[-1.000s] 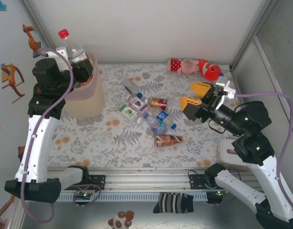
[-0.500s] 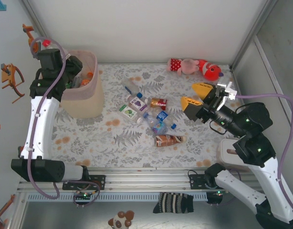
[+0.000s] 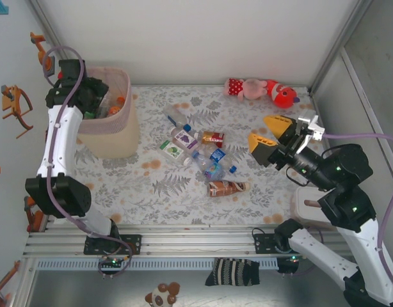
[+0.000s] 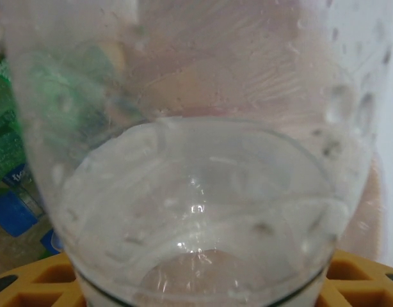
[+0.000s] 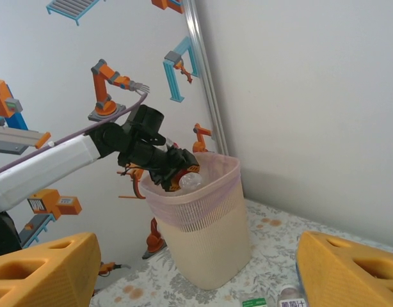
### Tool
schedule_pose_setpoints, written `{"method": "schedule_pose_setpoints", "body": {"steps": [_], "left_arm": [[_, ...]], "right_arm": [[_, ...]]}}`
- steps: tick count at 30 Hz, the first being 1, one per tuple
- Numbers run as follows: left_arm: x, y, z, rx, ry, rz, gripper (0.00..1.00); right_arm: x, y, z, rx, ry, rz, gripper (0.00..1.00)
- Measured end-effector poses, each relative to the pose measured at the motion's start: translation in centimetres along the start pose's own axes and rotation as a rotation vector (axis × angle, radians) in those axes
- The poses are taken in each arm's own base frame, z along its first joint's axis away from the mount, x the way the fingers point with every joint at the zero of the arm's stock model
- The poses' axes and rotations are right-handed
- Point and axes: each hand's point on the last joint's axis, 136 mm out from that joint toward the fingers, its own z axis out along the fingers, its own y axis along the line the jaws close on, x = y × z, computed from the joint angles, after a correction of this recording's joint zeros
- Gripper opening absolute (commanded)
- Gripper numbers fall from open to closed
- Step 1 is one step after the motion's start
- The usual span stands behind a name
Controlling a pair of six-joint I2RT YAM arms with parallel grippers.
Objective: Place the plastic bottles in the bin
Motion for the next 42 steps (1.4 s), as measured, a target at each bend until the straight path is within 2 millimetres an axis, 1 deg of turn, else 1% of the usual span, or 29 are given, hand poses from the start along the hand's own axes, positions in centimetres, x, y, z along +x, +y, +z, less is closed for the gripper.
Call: {"method": "schedule_pose_setpoints", "body": {"steps": [2, 4, 8, 11, 15, 25, 29, 34, 37, 39, 42], "left_arm": [[0.3, 0.8, 1.0, -0.030, 0.031, -0.036, 0.58], [0.6, 1.7, 1.9, -0.062, 0.058, -0.071, 0.61], [0.8, 2.8, 2.9, -0.098, 0.085, -0.111, 0.68], [0.8, 2.9, 2.8, -0.105, 0.089, -0.124, 0.71], [0.4, 2.4, 2.2, -0.091, 0.080, -0.126, 0.75], [-0.1, 1.7, 1.0, -0.061, 0.069, -0.124, 0.73], [0.0, 1.0, 0.4, -0.025, 0.078, -0.105, 0.72], [-0.4, -1.2, -1.0, 0.091, 0.073, -0.053, 0.69], [-0.3, -2.7, -2.1, 0.184, 0.076, -0.008, 0.68], [-0.1, -3.6, -3.0, 0.256, 0.074, 0.026, 0.66], [0.3, -4.0, -4.3, 0.341, 0.056, 0.055, 0.66]], "right_arm": [[0.2, -0.1, -0.1, 0.009, 0.005, -0.001, 0.79], [0.3, -0.2, -0.2, 0.015, 0.010, -0.003, 0.79], [0.5, -0.3, -0.3, 0.021, 0.017, -0.009, 0.79], [0.5, -0.4, -0.3, 0.028, 0.018, -0.010, 0.79], [0.5, -0.6, -0.3, 0.037, 0.016, -0.012, 0.79], [0.5, -1.1, -0.3, 0.067, 0.017, -0.008, 0.76], [1.3, -1.9, -0.1, 0.103, 0.042, 0.020, 0.75], [2.8, -3.2, 0.4, 0.153, 0.090, 0.059, 0.75], [4.0, -4.2, 0.6, 0.198, 0.124, 0.091, 0.75], [5.0, -5.2, 0.7, 0.250, 0.154, 0.124, 0.75], [6.8, -6.9, 0.9, 0.330, 0.208, 0.184, 0.76]]}}
